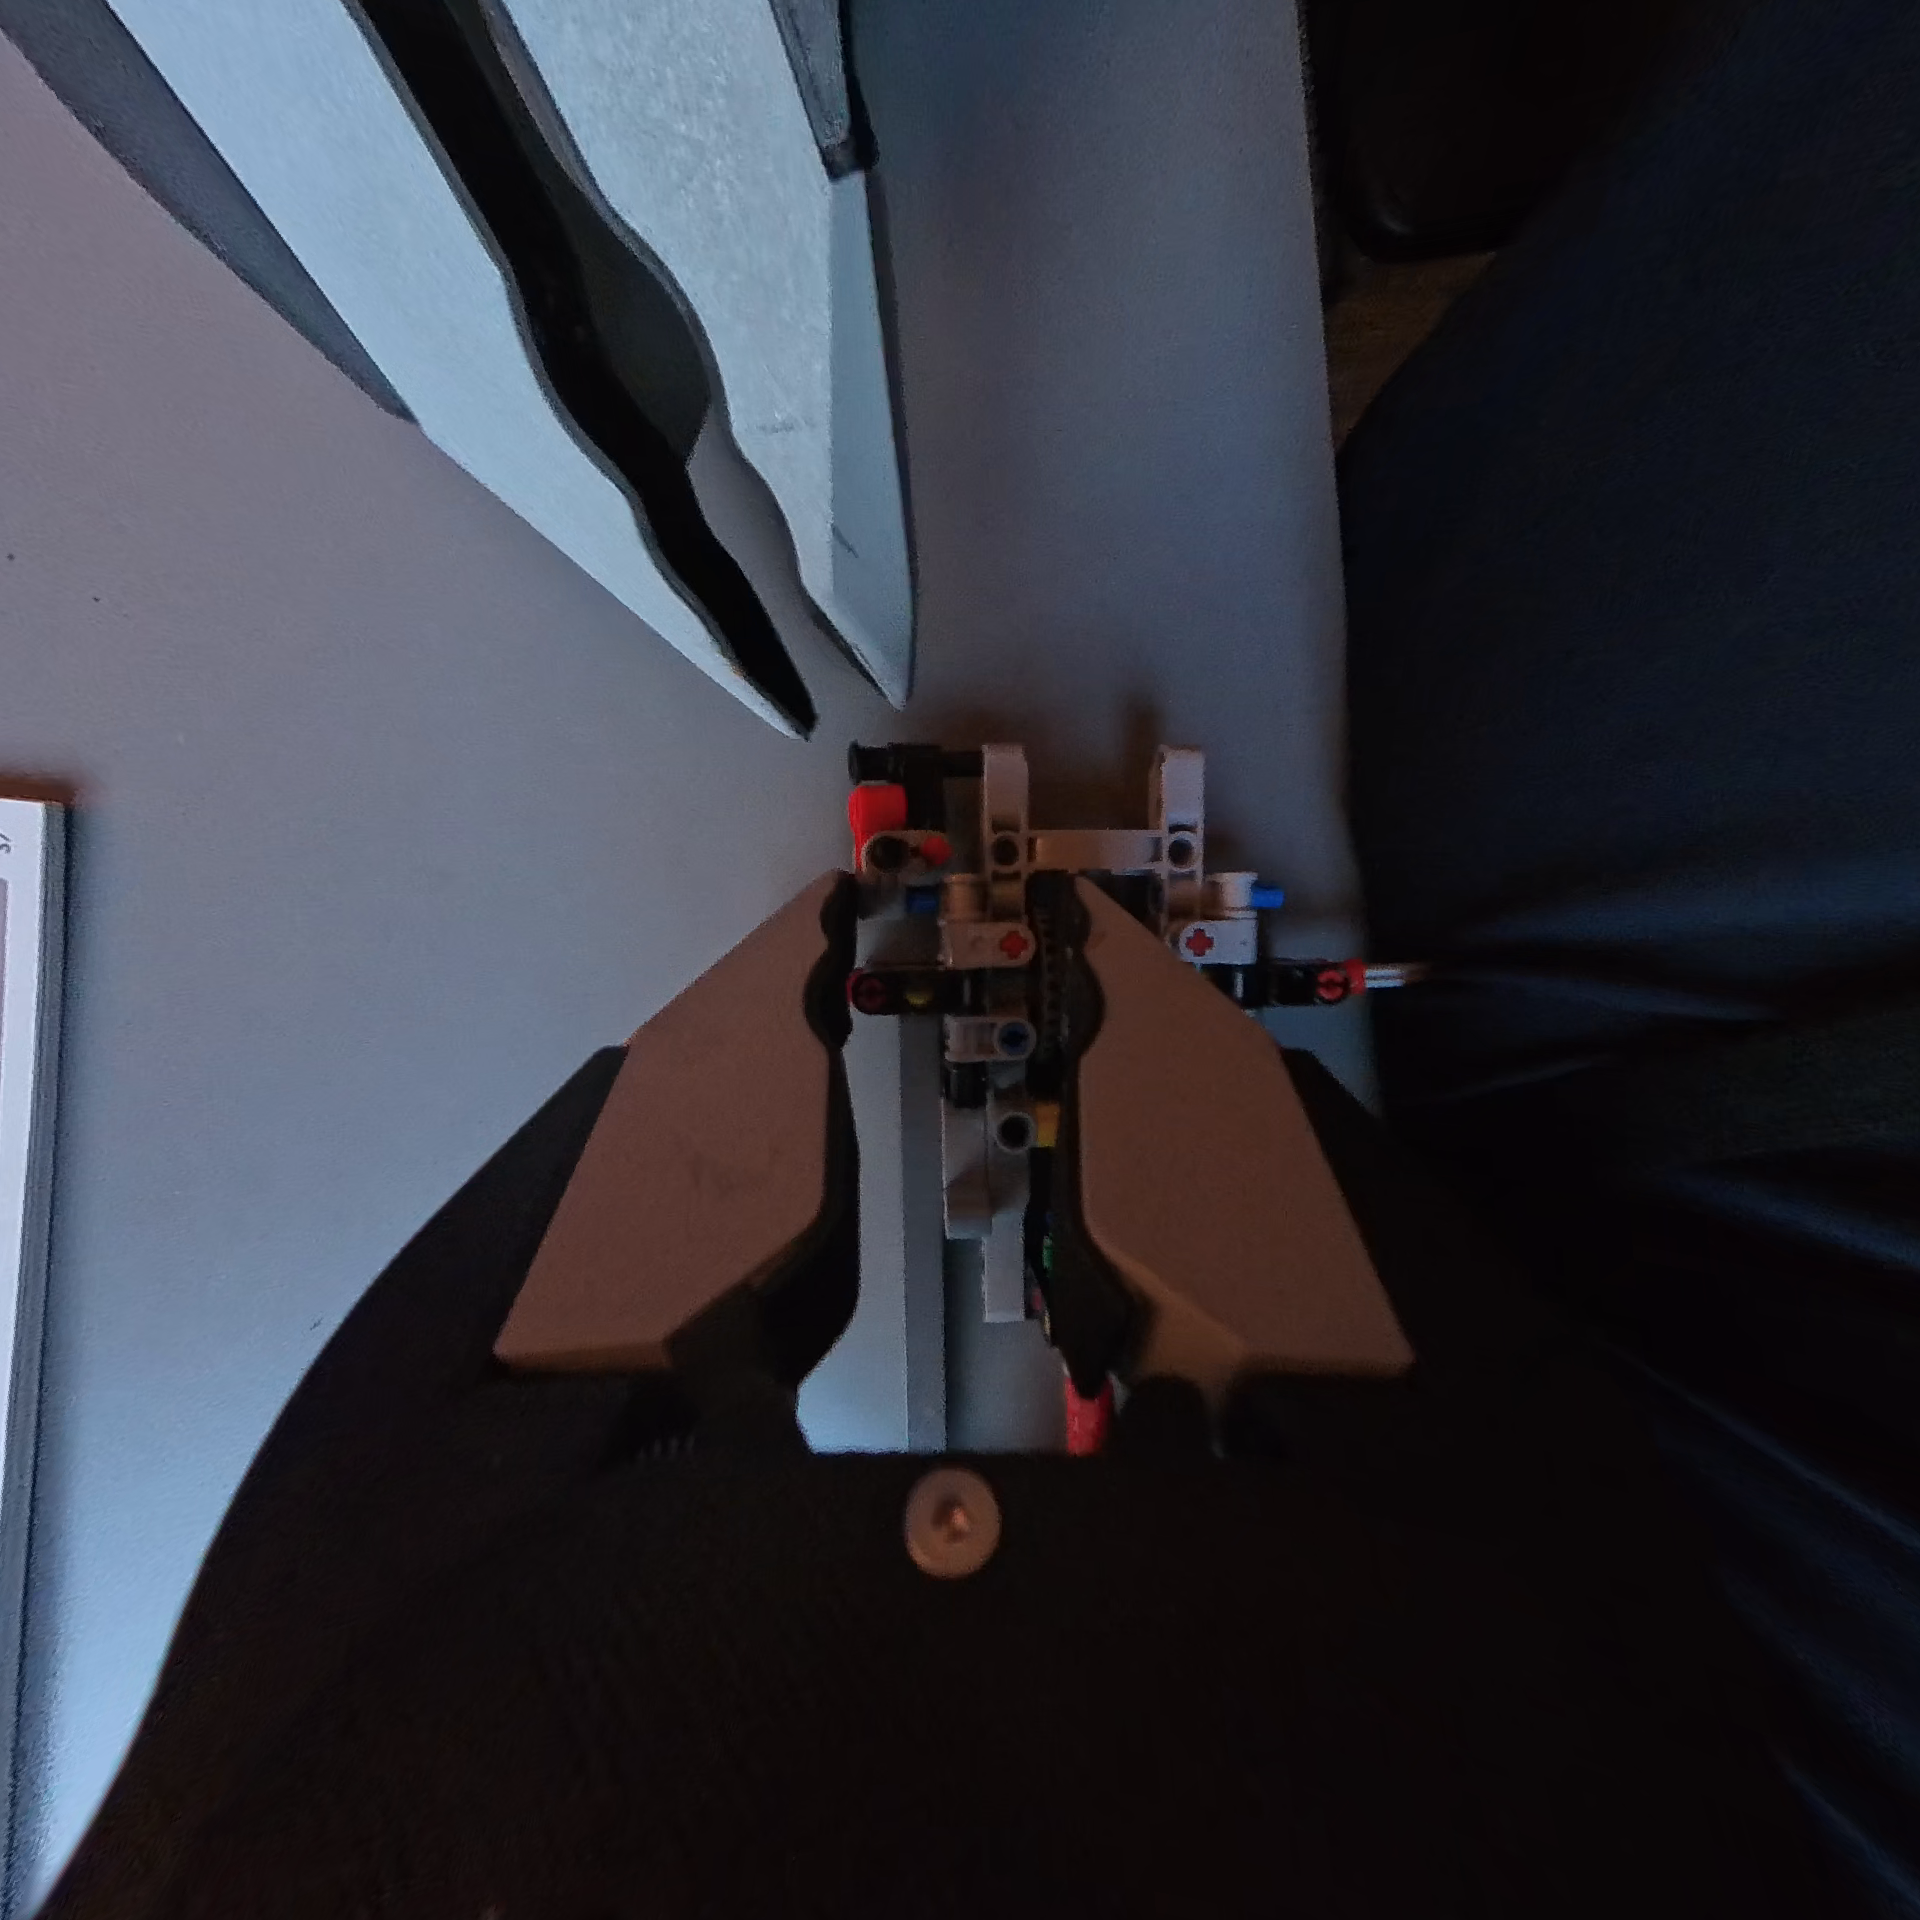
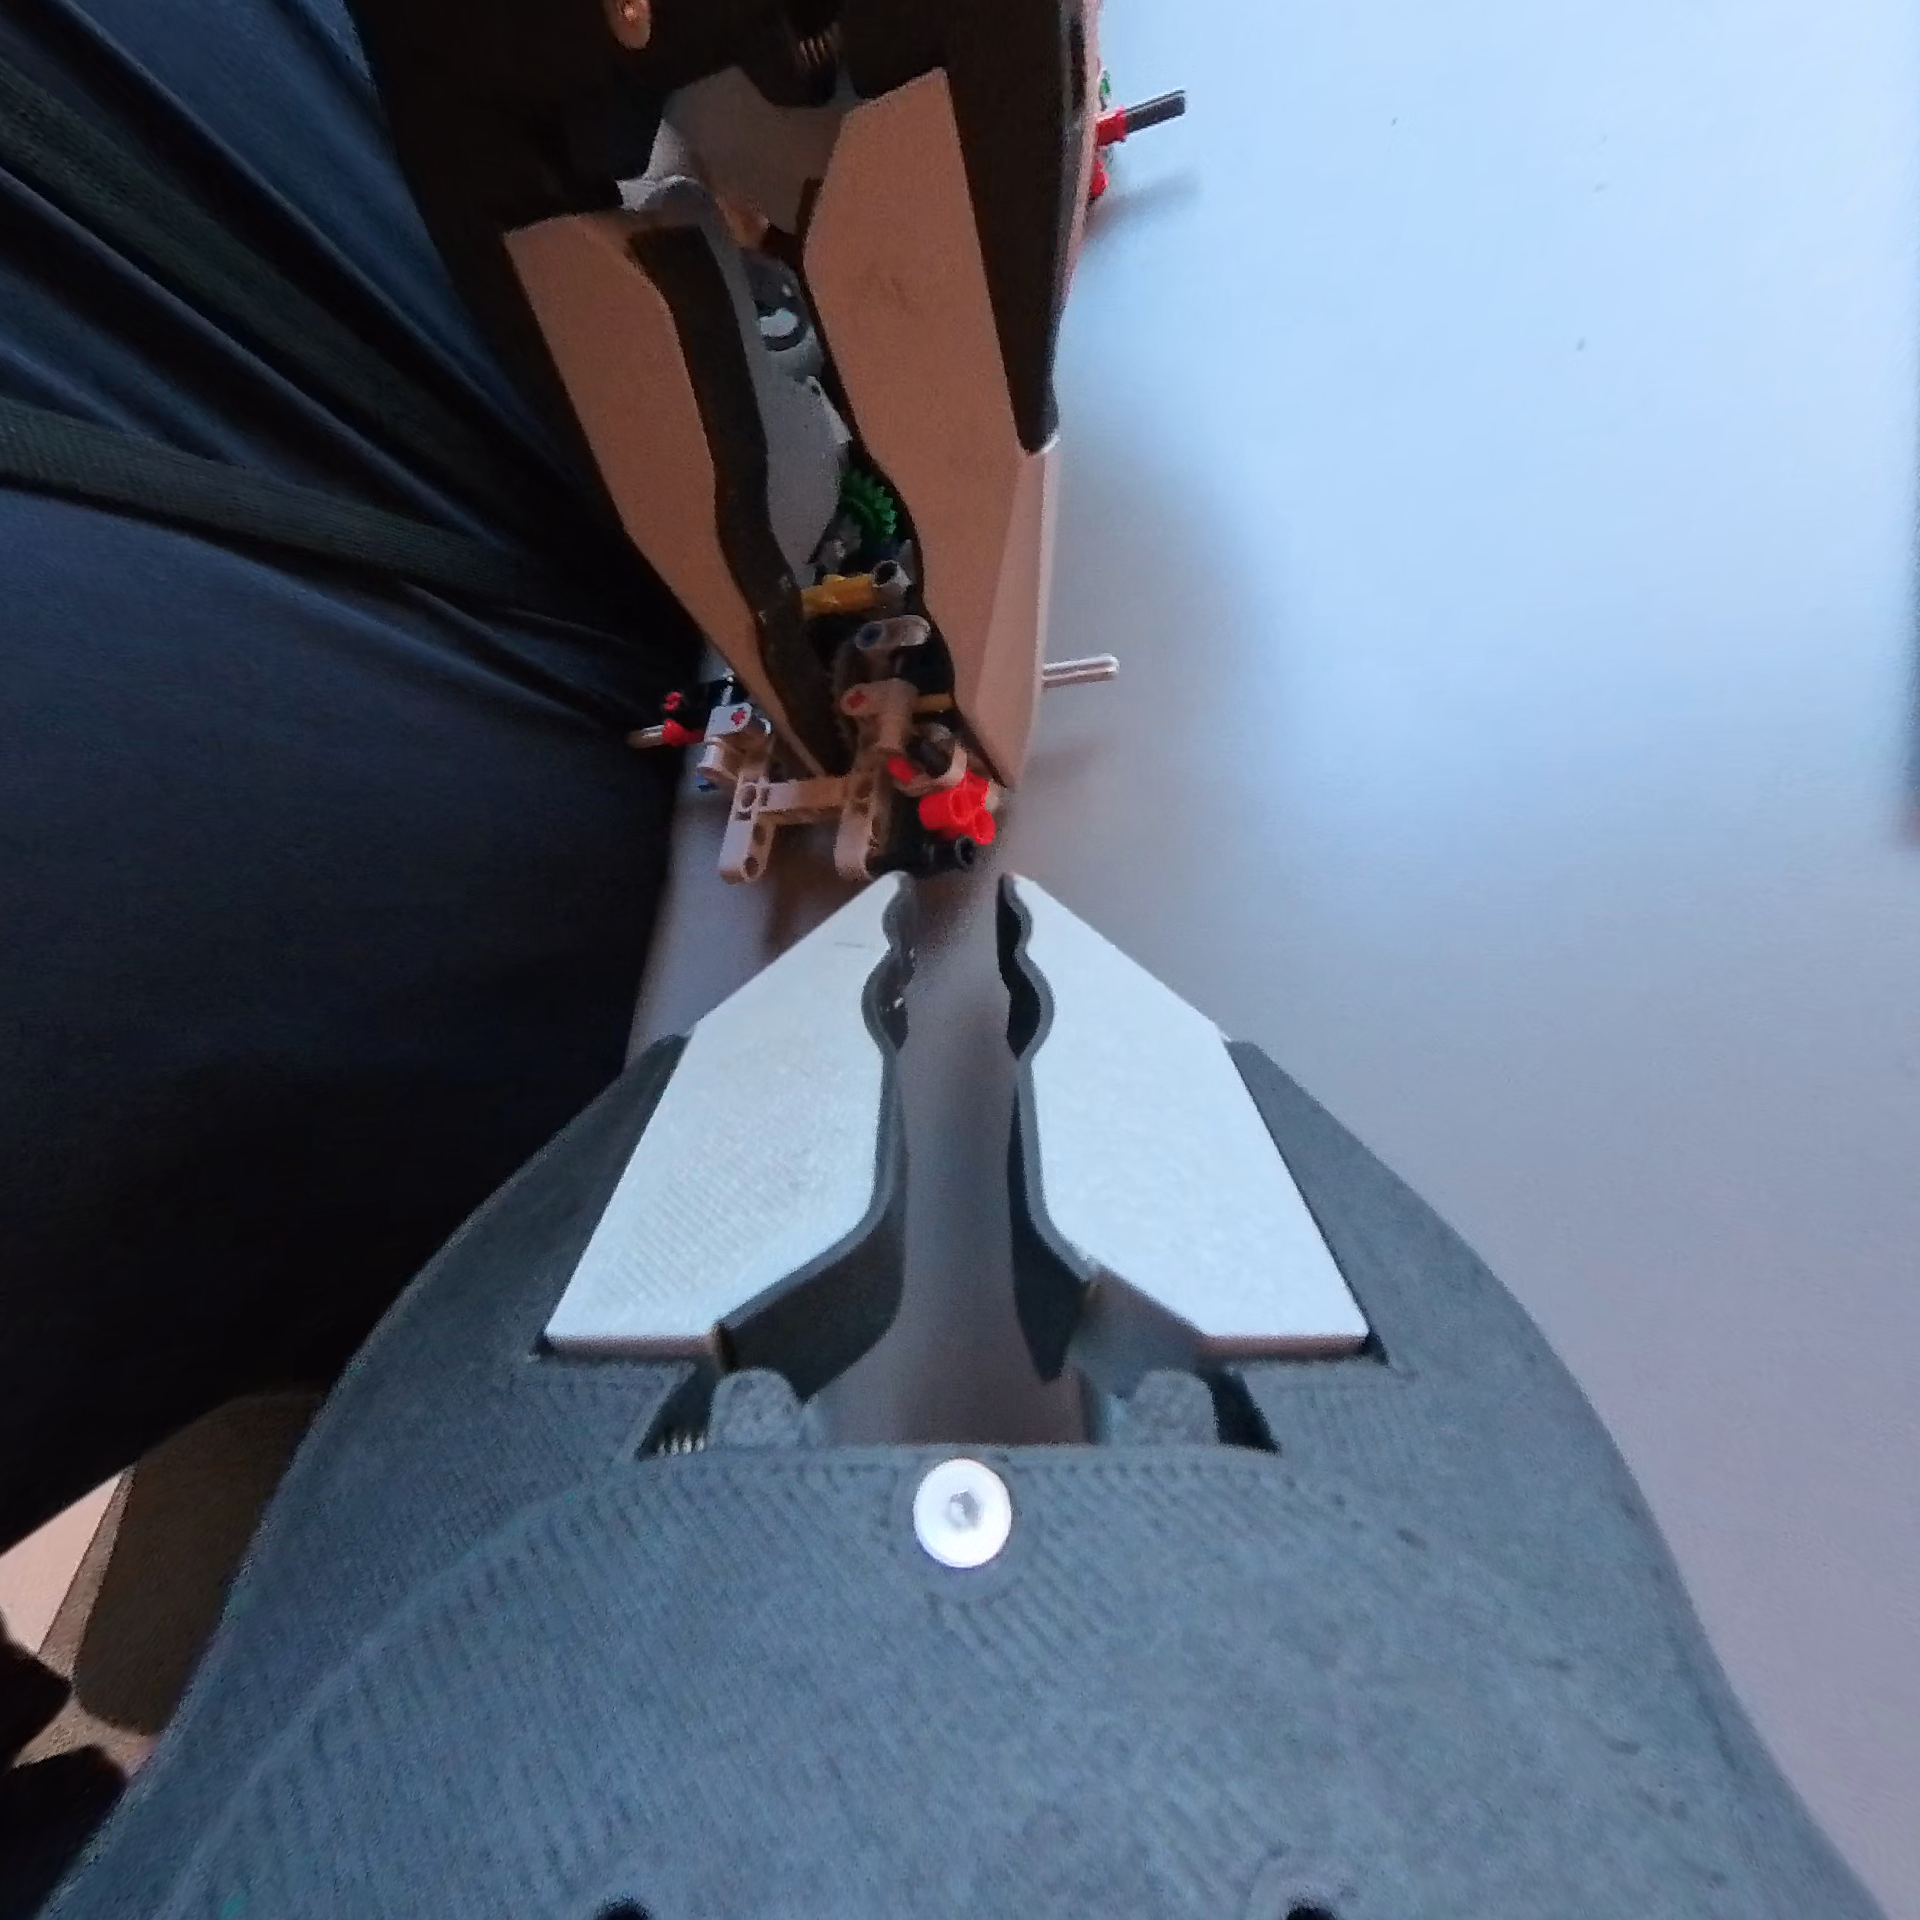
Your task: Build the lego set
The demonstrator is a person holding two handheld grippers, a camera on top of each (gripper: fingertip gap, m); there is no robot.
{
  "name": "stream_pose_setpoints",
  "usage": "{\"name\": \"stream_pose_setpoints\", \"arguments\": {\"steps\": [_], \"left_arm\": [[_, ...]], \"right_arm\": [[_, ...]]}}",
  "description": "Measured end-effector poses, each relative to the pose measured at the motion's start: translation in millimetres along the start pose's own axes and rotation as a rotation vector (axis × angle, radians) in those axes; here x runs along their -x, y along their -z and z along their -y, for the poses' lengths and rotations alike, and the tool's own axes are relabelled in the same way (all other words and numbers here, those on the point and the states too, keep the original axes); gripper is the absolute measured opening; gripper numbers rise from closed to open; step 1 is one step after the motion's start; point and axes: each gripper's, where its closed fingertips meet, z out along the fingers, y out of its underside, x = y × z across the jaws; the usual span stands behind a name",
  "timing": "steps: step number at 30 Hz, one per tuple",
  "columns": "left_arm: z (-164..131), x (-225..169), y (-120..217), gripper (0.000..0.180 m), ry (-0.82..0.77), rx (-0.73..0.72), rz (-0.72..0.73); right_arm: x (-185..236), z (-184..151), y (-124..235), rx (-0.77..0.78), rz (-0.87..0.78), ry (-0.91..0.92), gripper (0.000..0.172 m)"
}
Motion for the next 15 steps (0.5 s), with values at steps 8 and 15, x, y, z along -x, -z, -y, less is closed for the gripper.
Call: {"name": "stream_pose_setpoints", "arguments": {"steps": [8,15], "left_arm": [[-0.4,0.9,0.4,0.038,-0.011,-0.002,-0.01],[-2.2,-0.6,1.2,0.037,-0.025,0.002,0.012]], "right_arm": [[0.9,2.8,-6.6,0.011,0.016,-0.01,0.003],[1.4,2.7,-9.3,0.016,0.042,-0.058,0.004]]}}
